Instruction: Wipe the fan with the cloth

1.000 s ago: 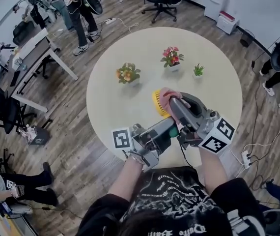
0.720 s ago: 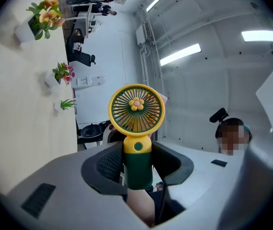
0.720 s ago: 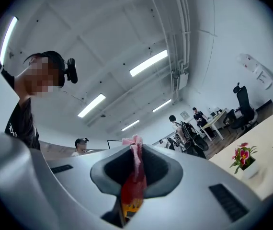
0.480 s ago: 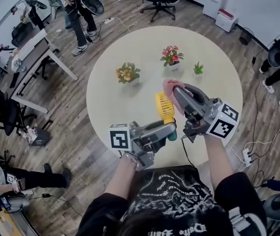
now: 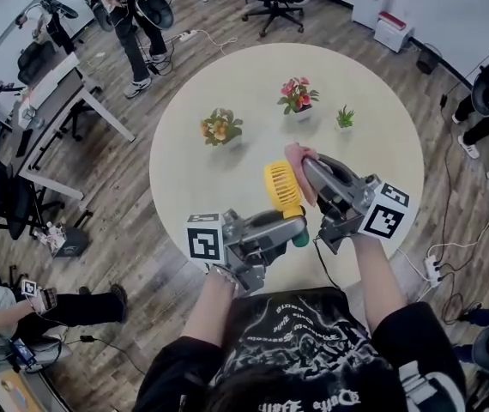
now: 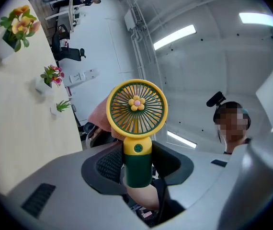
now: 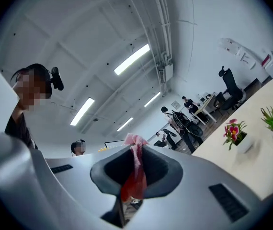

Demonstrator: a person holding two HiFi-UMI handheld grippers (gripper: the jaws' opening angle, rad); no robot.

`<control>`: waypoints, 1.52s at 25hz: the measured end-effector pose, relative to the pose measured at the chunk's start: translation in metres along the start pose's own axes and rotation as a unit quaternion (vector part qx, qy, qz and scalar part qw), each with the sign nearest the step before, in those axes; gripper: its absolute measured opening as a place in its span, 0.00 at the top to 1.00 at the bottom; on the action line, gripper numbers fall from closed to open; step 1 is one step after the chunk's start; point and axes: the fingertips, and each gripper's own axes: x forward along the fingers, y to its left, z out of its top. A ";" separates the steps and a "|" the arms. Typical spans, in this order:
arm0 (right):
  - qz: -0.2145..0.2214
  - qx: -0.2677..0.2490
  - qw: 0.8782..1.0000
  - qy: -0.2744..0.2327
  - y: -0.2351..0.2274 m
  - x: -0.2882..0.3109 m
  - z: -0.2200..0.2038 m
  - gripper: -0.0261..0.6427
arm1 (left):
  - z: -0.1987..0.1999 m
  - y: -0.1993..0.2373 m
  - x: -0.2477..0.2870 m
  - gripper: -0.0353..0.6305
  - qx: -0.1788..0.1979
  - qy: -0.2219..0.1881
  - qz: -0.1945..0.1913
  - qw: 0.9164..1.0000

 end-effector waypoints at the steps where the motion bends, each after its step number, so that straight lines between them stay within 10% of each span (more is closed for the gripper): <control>1: 0.002 0.008 1.000 0.003 0.000 -0.001 -0.002 0.89 | 0.000 -0.001 0.000 0.65 0.001 0.001 -0.001 1.000; 22: 0.090 0.046 0.994 0.035 0.051 -0.012 -0.038 0.89 | 0.023 -0.003 -0.022 0.65 0.004 -0.072 0.006 0.997; 38: 0.051 0.086 0.992 0.078 0.066 -0.022 -0.102 0.89 | 0.058 -0.010 -0.061 0.65 -0.060 -0.267 -0.054 0.960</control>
